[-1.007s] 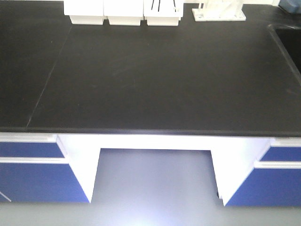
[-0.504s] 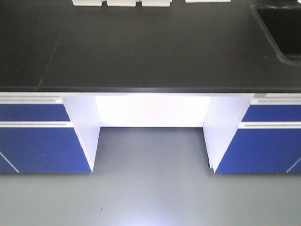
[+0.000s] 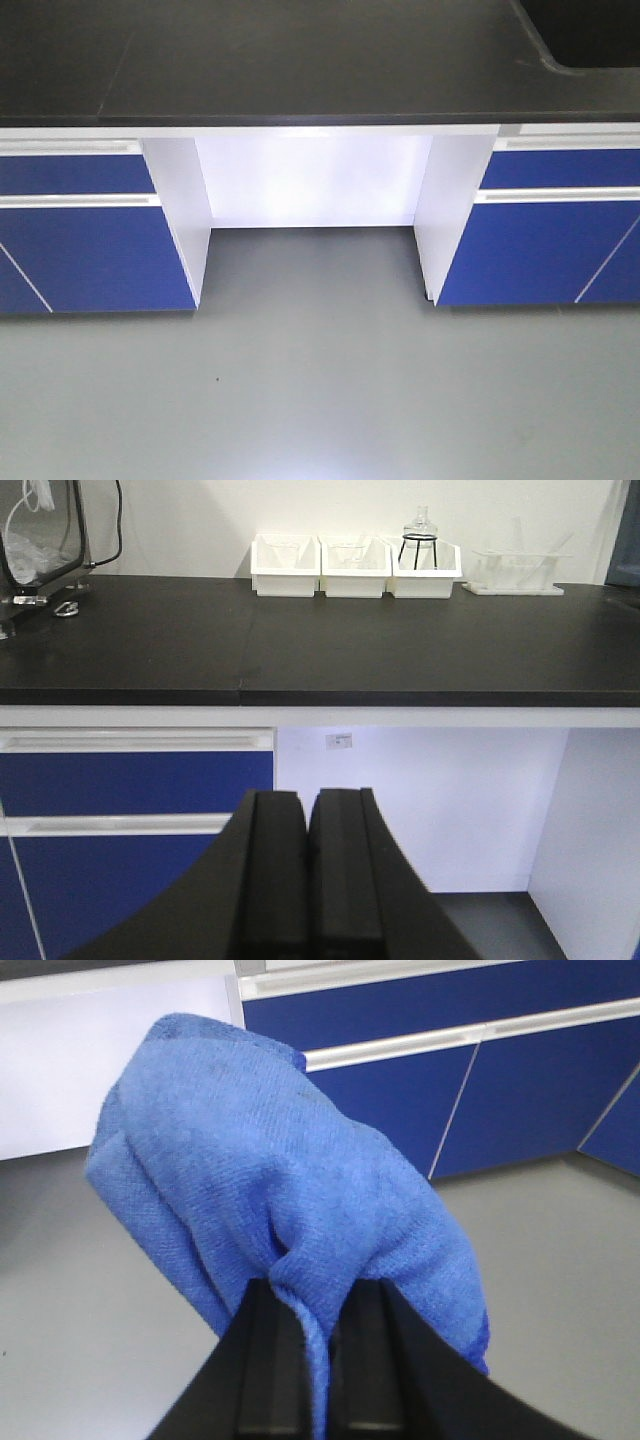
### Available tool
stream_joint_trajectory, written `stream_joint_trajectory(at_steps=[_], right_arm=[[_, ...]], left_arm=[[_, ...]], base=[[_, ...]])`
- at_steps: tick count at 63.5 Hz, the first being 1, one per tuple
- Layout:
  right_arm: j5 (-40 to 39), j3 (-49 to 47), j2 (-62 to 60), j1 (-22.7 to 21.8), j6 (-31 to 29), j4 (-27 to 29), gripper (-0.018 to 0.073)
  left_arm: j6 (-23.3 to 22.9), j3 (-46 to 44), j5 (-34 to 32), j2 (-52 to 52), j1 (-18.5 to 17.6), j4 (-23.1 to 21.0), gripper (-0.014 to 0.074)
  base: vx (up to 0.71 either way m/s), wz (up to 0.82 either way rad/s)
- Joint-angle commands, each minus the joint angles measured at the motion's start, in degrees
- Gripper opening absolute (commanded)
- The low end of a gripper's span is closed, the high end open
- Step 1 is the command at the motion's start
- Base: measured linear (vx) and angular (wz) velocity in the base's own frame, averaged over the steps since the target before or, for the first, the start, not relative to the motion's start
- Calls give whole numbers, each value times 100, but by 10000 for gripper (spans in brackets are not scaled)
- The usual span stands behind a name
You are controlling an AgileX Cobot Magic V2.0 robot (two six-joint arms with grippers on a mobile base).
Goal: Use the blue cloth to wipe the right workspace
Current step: 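Drive the base to the other bench holding the cloth in the right gripper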
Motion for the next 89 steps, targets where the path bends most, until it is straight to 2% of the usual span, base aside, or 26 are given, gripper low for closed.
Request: stream_joint_trajectory(at_steps=[1, 51, 89], right_arm=[[-342, -163, 38, 12, -50, -191, 0], [-342, -163, 38, 12, -50, -191, 0], [-335, -163, 38, 12, -50, -191, 0]], left_arm=[[-49, 175, -479, -91, -26, 5, -6], [-49, 175, -479, -91, -26, 5, -6], [-49, 175, -479, -91, -26, 5, -6]], base=[[-34, -3], [-28, -5], [-12, -59]])
